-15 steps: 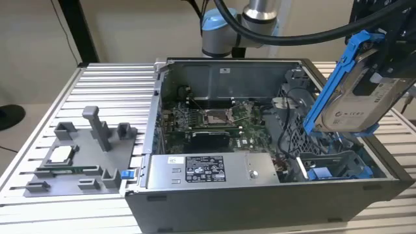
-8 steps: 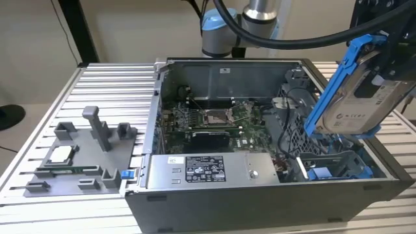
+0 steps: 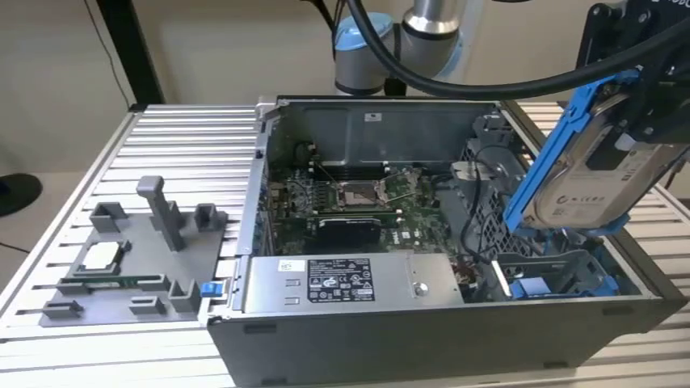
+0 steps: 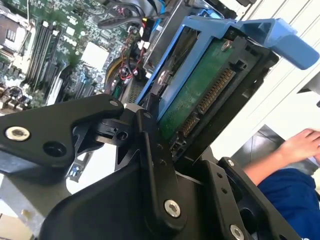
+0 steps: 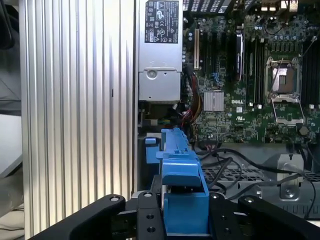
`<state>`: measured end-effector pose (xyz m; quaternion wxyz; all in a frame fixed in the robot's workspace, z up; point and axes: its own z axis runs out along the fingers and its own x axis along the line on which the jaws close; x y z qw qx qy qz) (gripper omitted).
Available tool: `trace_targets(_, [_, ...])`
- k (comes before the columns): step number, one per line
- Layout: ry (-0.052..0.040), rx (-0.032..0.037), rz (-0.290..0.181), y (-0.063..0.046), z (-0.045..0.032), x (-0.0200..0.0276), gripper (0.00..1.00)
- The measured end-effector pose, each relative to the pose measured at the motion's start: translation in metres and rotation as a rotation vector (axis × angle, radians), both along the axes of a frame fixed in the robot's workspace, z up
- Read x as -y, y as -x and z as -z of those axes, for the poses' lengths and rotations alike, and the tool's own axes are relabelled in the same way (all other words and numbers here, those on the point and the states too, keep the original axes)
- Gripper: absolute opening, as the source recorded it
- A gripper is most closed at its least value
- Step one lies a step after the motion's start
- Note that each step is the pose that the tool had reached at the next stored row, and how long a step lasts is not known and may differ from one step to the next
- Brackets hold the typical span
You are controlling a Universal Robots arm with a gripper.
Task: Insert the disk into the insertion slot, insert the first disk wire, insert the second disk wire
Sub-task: 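Insert the disk into the insertion slot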
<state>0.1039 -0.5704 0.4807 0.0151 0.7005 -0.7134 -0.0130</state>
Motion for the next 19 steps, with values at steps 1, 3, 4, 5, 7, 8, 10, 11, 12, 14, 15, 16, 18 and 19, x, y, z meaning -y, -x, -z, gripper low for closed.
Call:
trace_targets(1, [0.0000,0.0000,0.000,0.0000,0.0011,0.0004,0.00])
trace_targets(3, [0.0001,0.0000,0.000,0.0000,0.0027,0.0010,0.00])
trace_targets(4, [0.0002,0.0000,0.000,0.0000,0.0034,0.0011,0.00])
trace_targets(5, [0.0000,0.0000,0.000,0.0000,0.0041,0.0012,0.00])
trace_targets(7, [0.0002,0.0000,0.000,0.0000,0.0045,0.0013,0.00])
trace_targets(8, [0.0002,0.0000,0.000,0.0000,0.0046,0.0013,0.00])
trace_targets(10, [0.0001,0.0000,0.000,0.0000,0.0050,0.0013,0.00])
trace_targets(11, [0.0000,0.0000,0.000,0.0000,0.0050,0.0013,0.00])
trace_targets(12, [0.0001,0.0000,0.000,0.0000,0.0050,0.0013,0.00])
trace_targets(14, [0.0001,0.0000,0.000,0.0000,0.0050,0.0013,0.00])
trace_targets(15, [0.0000,0.0000,0.000,0.0000,0.0051,0.0013,0.00])
trace_targets(16, [0.0000,0.0000,0.000,0.0000,0.0051,0.0013,0.00])
trace_targets(18, [0.0000,0.0000,0.000,0.0000,0.0052,0.0013,0.00])
trace_targets(19, [-0.0002,0.0000,0.000,0.0000,0.0056,0.0013,0.00])
